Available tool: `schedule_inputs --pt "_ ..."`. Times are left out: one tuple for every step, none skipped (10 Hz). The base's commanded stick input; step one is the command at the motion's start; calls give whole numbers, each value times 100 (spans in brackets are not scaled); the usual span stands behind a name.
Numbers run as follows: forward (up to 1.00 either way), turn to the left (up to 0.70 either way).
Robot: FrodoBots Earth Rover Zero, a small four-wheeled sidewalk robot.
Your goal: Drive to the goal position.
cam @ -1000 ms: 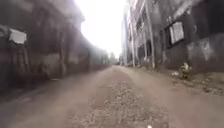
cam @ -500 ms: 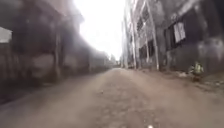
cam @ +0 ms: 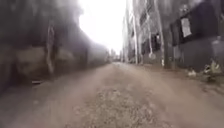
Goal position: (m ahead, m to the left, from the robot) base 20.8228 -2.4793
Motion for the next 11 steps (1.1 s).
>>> schedule_inputs --pt "100 1" --pt "100 1" --pt "100 -1" --pt "100 -20" --pt "100 -18" --pt "100 -2" --pt "100 1" --pt "100 1" --pt "100 1" --pt "100 1" --pt "100 1"
